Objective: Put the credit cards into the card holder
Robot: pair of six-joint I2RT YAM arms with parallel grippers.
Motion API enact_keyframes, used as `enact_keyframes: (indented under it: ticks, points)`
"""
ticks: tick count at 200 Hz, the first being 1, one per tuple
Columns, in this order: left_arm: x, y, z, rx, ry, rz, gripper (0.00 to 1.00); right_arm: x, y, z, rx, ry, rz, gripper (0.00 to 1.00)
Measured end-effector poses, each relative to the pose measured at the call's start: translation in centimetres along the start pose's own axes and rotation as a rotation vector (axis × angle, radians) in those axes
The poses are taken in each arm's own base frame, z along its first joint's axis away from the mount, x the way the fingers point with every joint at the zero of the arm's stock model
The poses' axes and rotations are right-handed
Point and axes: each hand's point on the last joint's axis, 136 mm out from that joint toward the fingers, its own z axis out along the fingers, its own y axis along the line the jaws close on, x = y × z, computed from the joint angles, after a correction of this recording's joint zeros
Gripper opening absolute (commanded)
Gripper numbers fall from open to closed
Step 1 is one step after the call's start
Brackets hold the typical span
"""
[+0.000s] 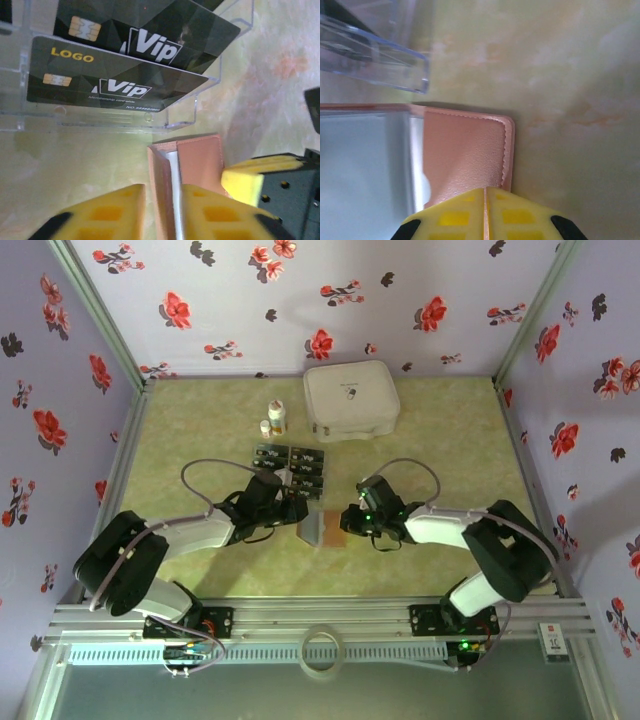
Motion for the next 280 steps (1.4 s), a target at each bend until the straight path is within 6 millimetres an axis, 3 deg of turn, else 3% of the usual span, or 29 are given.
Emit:
enact_keyframes:
  ticks: [14, 38, 71, 124, 184, 208, 256, 280]
  points:
    - [-0.1, -0.1, -0.2, 0.005, -0.006, 0.003, 0.54, -0.3, 0.5, 0.3, -0.029, -0.011, -0.002, 0.09]
    - [-0.4, -0.5, -0.9, 0.018, -0.026, 0.010, 0.54, -0.4, 0.7, 0.7, -0.055, -0.023, -0.007, 0.08]
    - [-0.7, -0.9, -1.6, 0.036, -0.047, 0.019, 0.43, -0.5, 0.8, 0.8, -0.070, -0.032, -0.012, 0.09]
    - [-0.1, -0.1, -2.1, 0.029, -0.048, 0.012, 0.25, -0.5, 0.8, 0.8, -0.071, -0.033, -0.012, 0.08]
    - [-0.2, 0.3, -2.6, 0.035, -0.074, 0.005, 0.14, -0.6, 0.9, 0.9, -0.074, -0.035, -0.014, 0.08]
    - [-0.4, 0.2, -2.9, 0.044, -0.088, 0.000, 0.00, -0.7, 1.0, 1.1, -0.080, -0.036, -0.016, 0.08]
    - [-0.9, -0.9, -2.9, 0.095, -0.105, -0.009, 0.00, -1.0, 1.5, 1.6, -0.101, -0.033, -0.021, 0.07]
    - [-0.5, -1.9, -1.8, 0.123, -0.083, -0.013, 0.00, -1.1, 1.7, 1.9, -0.112, -0.031, -0.023, 0.06]
